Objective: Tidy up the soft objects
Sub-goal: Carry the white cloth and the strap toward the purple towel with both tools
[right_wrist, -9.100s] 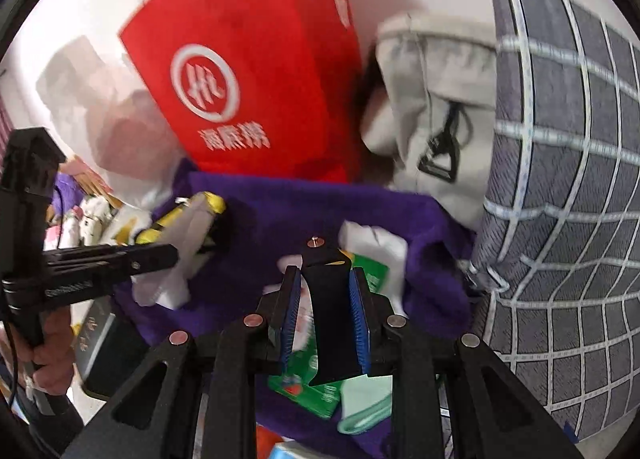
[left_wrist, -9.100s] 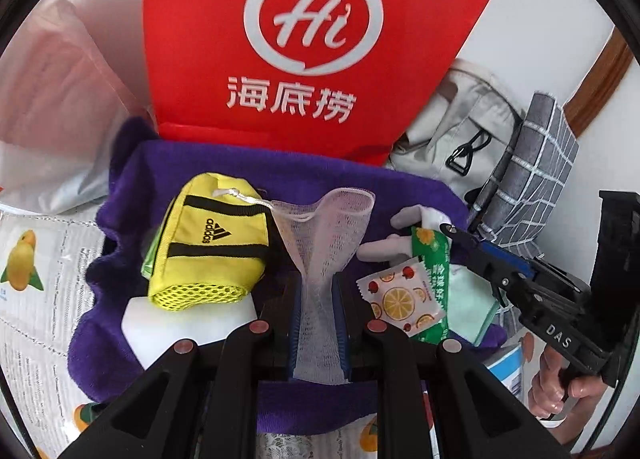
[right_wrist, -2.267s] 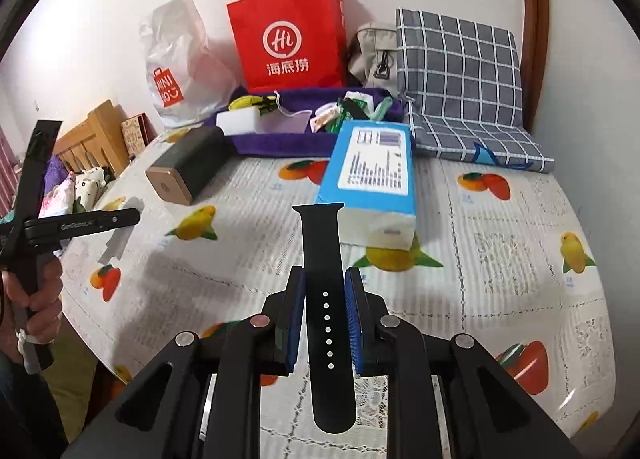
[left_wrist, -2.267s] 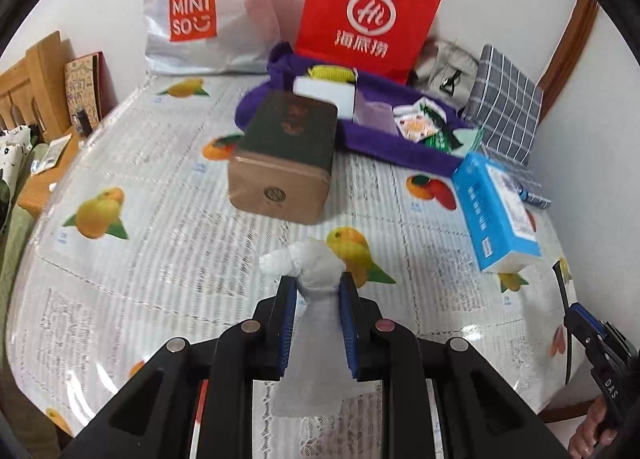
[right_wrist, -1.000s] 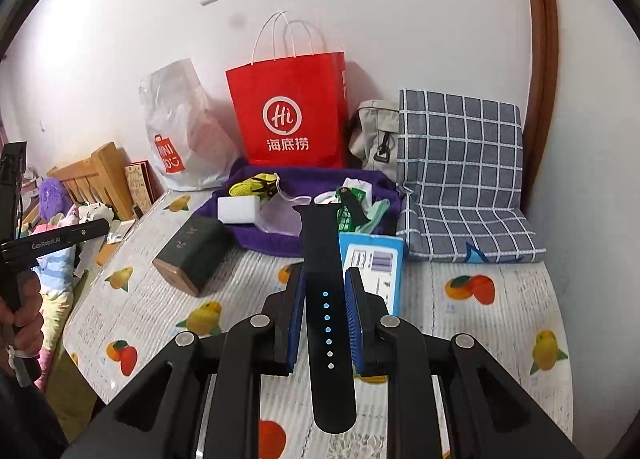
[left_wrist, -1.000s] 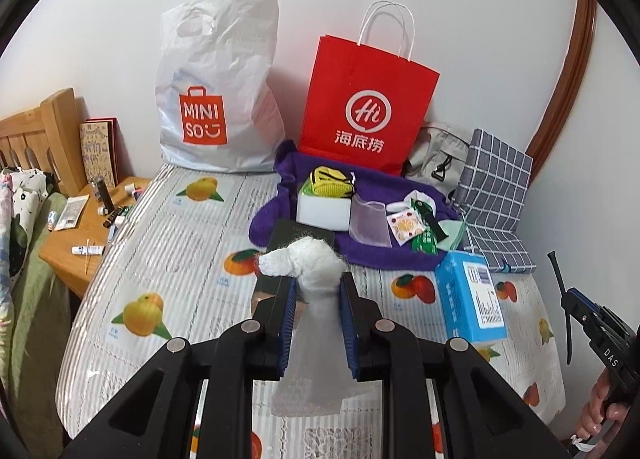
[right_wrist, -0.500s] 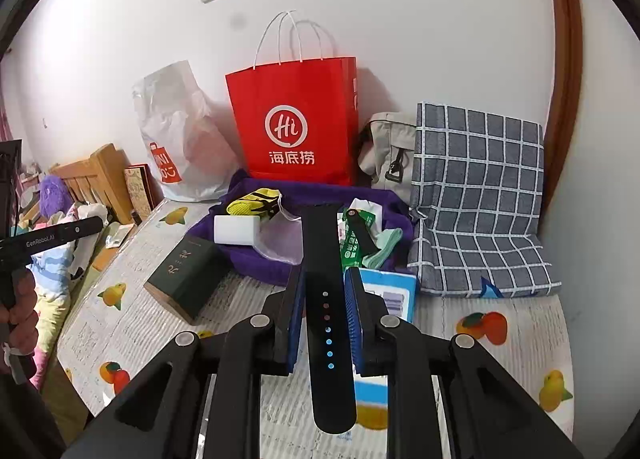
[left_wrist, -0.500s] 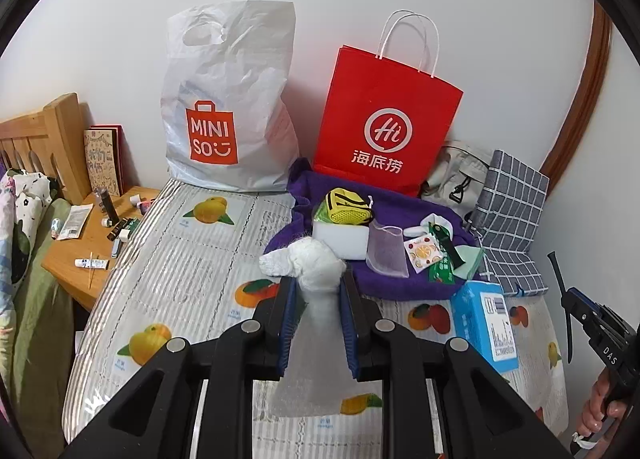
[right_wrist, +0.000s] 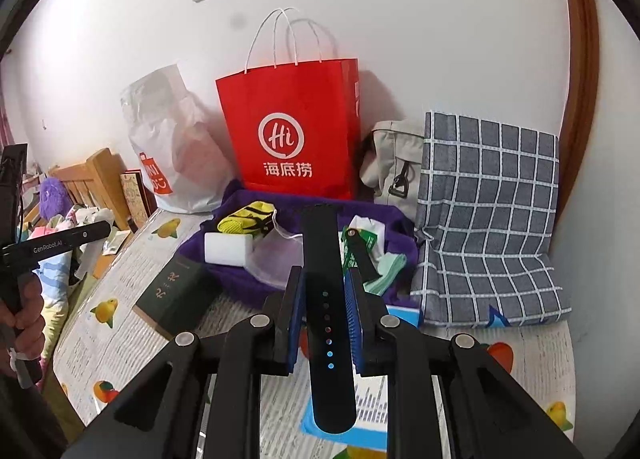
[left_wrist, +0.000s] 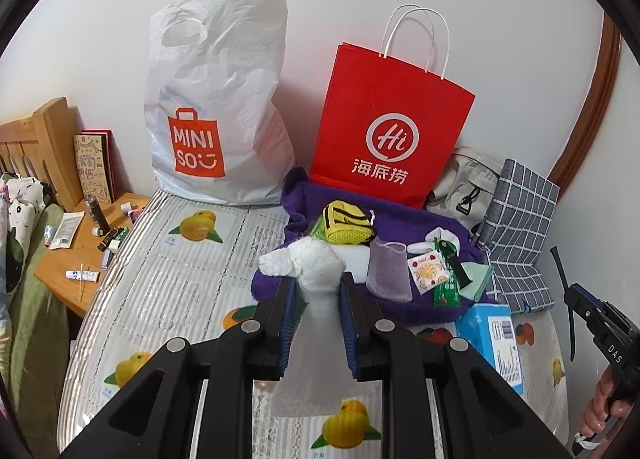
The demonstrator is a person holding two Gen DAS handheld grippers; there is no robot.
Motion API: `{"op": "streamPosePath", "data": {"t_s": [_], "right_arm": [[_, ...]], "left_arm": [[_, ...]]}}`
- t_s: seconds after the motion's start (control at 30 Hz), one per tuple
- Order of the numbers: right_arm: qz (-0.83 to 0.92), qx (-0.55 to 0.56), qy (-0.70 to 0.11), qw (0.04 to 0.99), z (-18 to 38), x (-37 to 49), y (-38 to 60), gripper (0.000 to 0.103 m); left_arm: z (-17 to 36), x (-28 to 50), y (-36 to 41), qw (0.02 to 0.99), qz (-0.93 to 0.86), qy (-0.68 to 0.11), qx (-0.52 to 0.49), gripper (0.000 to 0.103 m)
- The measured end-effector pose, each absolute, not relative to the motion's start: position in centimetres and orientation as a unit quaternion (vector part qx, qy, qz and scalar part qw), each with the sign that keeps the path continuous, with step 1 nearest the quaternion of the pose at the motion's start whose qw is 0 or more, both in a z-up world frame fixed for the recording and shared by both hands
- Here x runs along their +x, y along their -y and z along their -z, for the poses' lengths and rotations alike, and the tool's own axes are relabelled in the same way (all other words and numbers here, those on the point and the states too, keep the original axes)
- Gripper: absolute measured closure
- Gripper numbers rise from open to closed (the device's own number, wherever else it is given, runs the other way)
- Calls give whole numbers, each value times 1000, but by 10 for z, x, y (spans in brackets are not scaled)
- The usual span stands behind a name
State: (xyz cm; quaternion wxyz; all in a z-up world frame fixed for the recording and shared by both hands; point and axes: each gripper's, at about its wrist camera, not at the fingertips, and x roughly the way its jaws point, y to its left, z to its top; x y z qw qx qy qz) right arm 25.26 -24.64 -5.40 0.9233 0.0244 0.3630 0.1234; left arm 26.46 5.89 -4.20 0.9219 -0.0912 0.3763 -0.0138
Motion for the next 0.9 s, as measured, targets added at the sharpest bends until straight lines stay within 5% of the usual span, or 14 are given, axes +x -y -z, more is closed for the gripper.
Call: {"op": "streamPosePath", "data": {"t_s": [0.9], "right_arm": [[-126,22,-351,928,57,330,246,83]], "left_arm": [[26,353,10,935,35,-352,30,83]]}}
